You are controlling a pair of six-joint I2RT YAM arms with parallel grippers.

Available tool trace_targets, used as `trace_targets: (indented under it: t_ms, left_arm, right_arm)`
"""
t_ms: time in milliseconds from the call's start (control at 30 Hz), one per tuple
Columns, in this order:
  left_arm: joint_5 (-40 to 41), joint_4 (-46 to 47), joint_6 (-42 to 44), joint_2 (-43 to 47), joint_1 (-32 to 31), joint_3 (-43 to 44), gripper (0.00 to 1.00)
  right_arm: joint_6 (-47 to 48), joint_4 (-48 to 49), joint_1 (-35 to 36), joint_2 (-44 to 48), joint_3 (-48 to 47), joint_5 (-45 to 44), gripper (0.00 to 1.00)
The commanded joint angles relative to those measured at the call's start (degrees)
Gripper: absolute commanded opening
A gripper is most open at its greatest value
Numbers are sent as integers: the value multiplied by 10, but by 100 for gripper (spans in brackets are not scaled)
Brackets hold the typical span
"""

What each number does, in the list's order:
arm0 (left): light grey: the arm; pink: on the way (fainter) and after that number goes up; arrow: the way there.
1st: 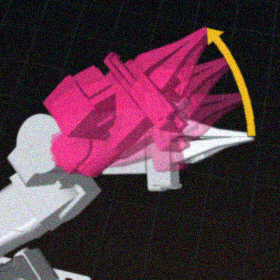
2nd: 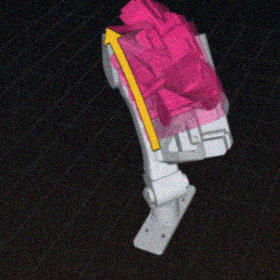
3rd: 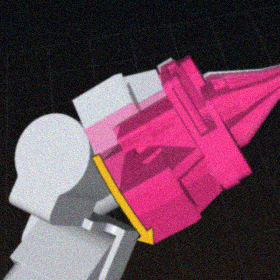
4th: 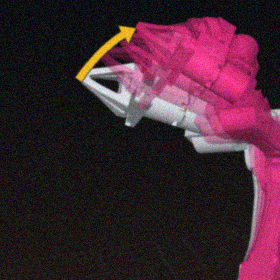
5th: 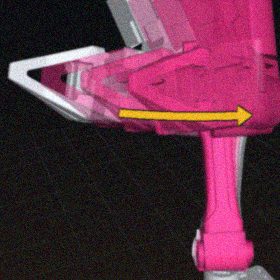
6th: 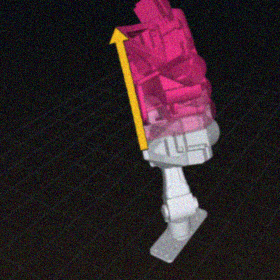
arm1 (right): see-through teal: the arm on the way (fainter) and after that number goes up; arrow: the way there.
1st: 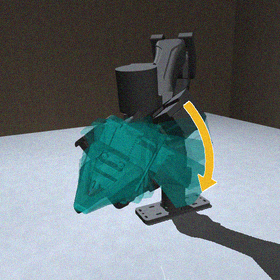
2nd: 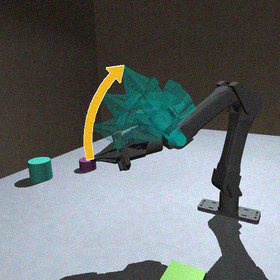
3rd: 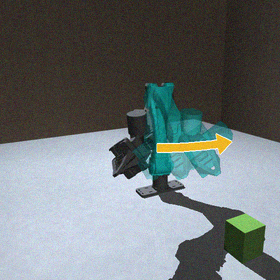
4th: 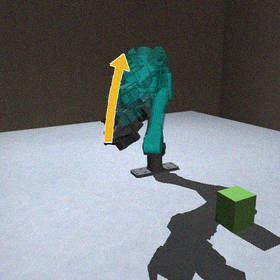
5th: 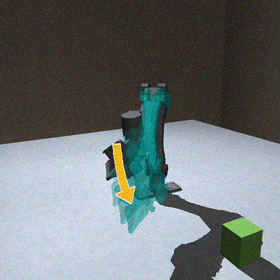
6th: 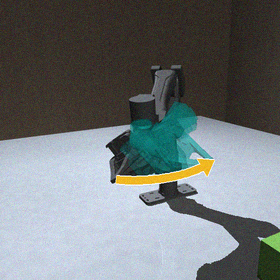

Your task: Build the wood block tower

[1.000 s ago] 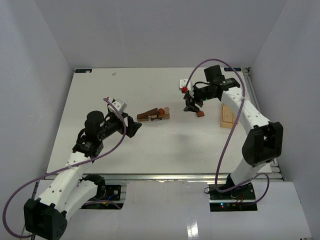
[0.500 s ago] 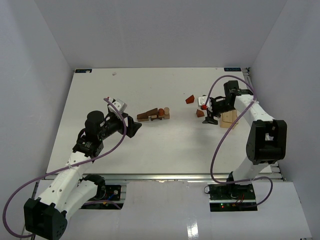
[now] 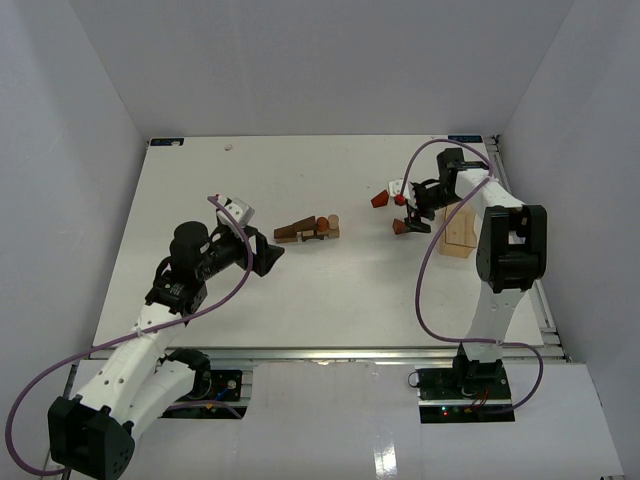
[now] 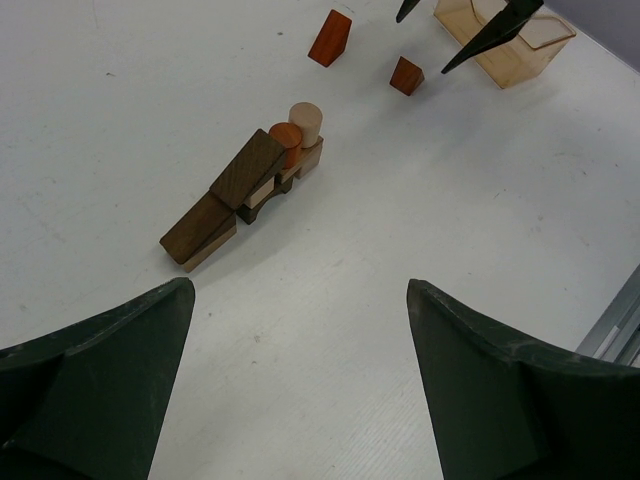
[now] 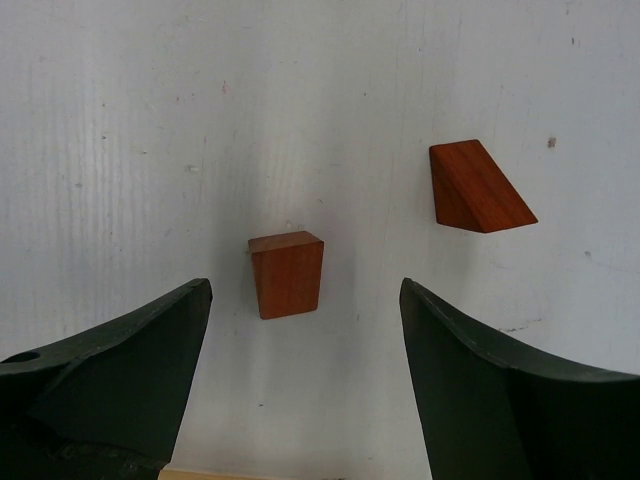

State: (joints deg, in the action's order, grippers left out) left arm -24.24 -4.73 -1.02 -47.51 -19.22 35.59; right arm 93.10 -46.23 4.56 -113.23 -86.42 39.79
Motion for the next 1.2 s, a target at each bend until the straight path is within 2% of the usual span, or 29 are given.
trace_targets:
  t_ms: [0,367,867,1000,1167]
  left_arm:
    - [-15,0,-5,12,2,16,98]
    - [-16,0,-4,9,2,15,98]
    - [-44,22,-13,7,2,10,98]
    - [-74,38,-21,7,2,5,98]
    - [-155,97,-45,9,1,-8,96]
  right_arm:
    - [-7,-11,2,-31,-37,-2,82]
    - [-17,-18,16,-68,-56,-20,75]
    - [-18,-52,19,-75,-56,-11,29]
    - [-42,-65,19,-24,-34,28,20]
    - [-101,-136,25,79,17,179,13]
